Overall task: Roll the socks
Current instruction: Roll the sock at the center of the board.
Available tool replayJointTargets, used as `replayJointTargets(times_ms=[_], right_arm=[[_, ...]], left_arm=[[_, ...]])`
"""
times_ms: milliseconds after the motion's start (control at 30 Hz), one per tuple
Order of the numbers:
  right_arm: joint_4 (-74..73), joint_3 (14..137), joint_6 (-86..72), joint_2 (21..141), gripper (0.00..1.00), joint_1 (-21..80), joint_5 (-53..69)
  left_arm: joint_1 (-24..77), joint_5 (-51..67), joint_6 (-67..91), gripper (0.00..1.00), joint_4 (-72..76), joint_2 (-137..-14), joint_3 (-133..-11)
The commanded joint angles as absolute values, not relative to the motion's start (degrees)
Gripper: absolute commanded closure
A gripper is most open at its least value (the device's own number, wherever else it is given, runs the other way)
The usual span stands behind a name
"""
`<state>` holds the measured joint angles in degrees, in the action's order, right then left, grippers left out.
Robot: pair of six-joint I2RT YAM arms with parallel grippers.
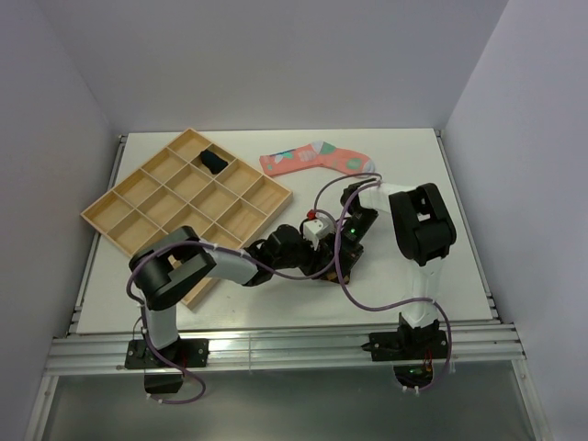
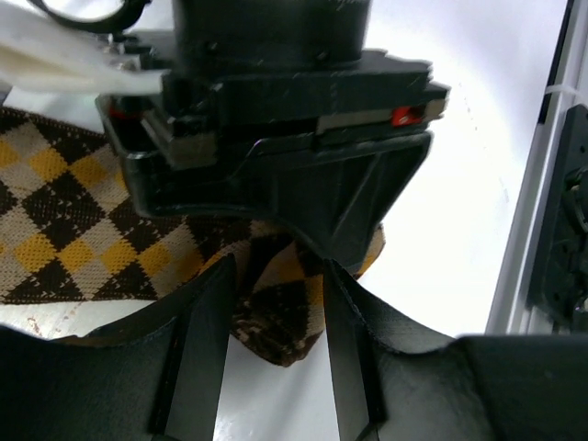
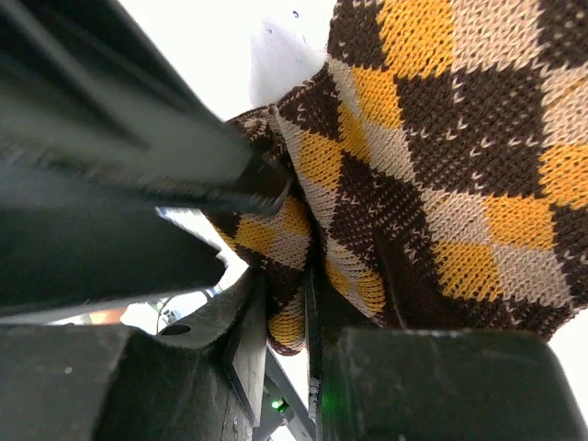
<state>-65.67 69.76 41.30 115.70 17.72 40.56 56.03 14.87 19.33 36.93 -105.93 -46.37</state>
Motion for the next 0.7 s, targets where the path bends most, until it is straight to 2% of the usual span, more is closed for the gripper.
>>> replayJointTargets(times_ms=[0,500,600,667], right_arm=[[-63.3,70.4,41.1,117.6,0.89,17.5,37.0],[-62.1,70.6,38.9,117.7,0.89,17.2,36.7],[-60.8,69.8,38.1,116.8,0.89,17.3,36.0],[-59.6,69.0,37.6,115.8,0.89,17.2,35.4]], left_arm=[[55.4,17.6,18.1,0.52,39.0,-107.5,-47.4],[54.9,25.9,25.2,0.53,47.5,-113.0,-44.4],[54.9,25.7,27.2,0.58,48.9,-113.9,-43.8],[54.9,25.9,28.6,0.69,48.4,-114.1,-43.7]])
